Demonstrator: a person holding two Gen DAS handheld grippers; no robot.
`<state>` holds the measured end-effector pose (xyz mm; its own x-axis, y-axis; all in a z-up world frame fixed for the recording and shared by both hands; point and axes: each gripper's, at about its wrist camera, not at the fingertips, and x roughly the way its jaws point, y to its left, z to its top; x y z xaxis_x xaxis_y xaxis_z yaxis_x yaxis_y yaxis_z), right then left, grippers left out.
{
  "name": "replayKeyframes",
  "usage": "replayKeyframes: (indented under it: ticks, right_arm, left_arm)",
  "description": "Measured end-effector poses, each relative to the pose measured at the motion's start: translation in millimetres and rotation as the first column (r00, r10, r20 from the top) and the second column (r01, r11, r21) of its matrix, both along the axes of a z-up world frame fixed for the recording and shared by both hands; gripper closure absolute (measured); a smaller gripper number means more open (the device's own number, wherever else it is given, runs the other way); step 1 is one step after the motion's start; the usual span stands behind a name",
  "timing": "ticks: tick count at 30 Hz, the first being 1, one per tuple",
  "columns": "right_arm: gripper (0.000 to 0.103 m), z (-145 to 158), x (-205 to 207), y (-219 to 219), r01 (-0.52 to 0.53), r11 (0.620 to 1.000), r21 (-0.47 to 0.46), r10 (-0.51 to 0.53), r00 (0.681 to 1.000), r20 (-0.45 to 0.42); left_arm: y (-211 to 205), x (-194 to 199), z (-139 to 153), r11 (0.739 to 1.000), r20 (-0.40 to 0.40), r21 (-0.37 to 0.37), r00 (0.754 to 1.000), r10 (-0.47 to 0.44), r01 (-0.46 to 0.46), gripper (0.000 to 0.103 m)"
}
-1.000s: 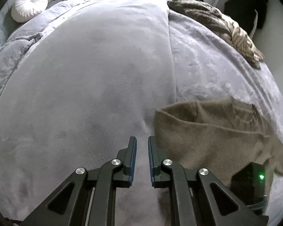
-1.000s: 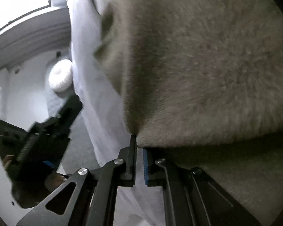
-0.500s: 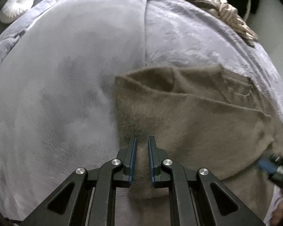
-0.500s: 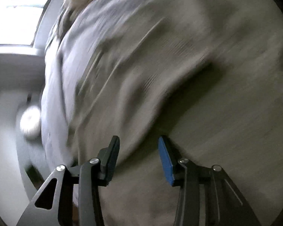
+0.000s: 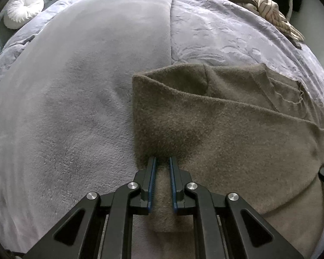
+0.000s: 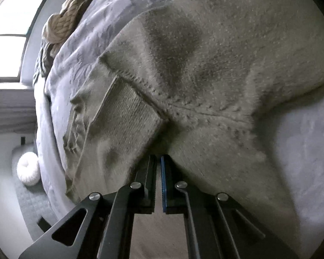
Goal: Fold small clothes
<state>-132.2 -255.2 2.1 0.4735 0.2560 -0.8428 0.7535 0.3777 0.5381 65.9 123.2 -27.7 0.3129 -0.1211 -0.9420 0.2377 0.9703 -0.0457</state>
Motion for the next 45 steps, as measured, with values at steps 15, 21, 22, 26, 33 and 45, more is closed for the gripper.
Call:
replayKeyframes:
  ticks: [15,21,22,26,33,45]
  right_arm:
    - [0.043,29,-38,5,-0.175,0.98,-0.096,0.179,0.984,0.027]
    - [0.037,38,-50,-12,-0.158,0.981,-0.114,0.165,0.985,0.048]
    - [0.037,40,-55,-18,-0.15,0.981,-0.122,0.157,0.986,0.051]
    - [0.037,52,-80,-49,-0.087,0.98,-0.176,0.096,0.995,0.041]
    - [0.023,64,-143,-122,0.131,0.961,-0.244,-0.126,0.991,0.037]
    - [0.023,57,-201,-200,0.387,0.906,-0.173,-0.373,0.921,0.111]
  left_arm:
    - [-56,-30,44,0.997,0.129,0.076,0.992,-0.007,-0.003,0.001]
    - [-87,-43,44,0.996,0.09,0.078,0.994,-0.061,0.054,0.001]
    - [-88,-48,46,0.995,0.083,0.073,0.994,-0.067,0.061,0.001]
    - [-122,-62,42,0.99,0.043,0.073,0.991,-0.124,0.121,0.001]
    - [-178,-86,37,0.973,-0.004,0.042,0.974,-0.225,0.225,0.001]
    - [-231,-113,33,0.941,-0.05,0.043,0.942,-0.333,0.335,0.001]
